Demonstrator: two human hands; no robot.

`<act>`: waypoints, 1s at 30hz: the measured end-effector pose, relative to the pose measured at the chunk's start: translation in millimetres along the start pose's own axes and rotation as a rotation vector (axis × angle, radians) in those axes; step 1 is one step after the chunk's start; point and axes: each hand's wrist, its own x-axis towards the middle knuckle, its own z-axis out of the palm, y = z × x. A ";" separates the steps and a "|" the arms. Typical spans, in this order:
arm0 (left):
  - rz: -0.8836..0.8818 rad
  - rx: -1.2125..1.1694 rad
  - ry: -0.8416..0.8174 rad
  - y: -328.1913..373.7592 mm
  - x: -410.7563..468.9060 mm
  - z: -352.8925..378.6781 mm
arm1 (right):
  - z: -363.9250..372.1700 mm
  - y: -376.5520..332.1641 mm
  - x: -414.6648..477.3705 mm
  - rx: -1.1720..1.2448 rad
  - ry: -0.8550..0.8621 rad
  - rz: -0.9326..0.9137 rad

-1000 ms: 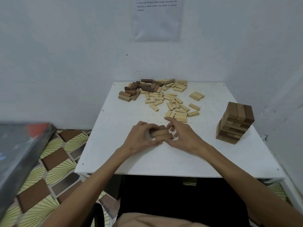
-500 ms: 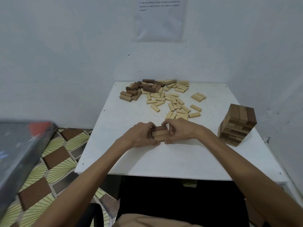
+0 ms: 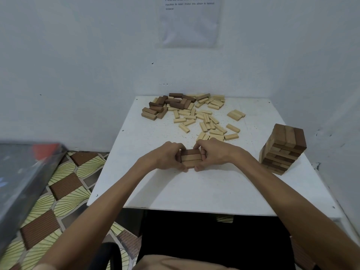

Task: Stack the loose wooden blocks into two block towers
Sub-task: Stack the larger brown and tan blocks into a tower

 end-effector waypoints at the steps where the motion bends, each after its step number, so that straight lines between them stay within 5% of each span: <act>1: 0.002 0.005 -0.003 -0.2 0.3 -0.3 | 0.4 -0.1 -0.1 -0.002 -0.004 0.002; 10: 0.013 0.041 0.009 0.0 1.4 -0.6 | 2.5 0.3 0.1 -0.020 -0.002 0.026; 18: 0.174 0.024 0.279 -17.2 -8.9 20.9 | 5.4 1.9 -0.6 0.007 0.044 0.010; 30: 0.281 -0.059 0.395 -25.5 -7.9 34.6 | 11.9 1.1 -18.6 -0.203 0.134 -0.192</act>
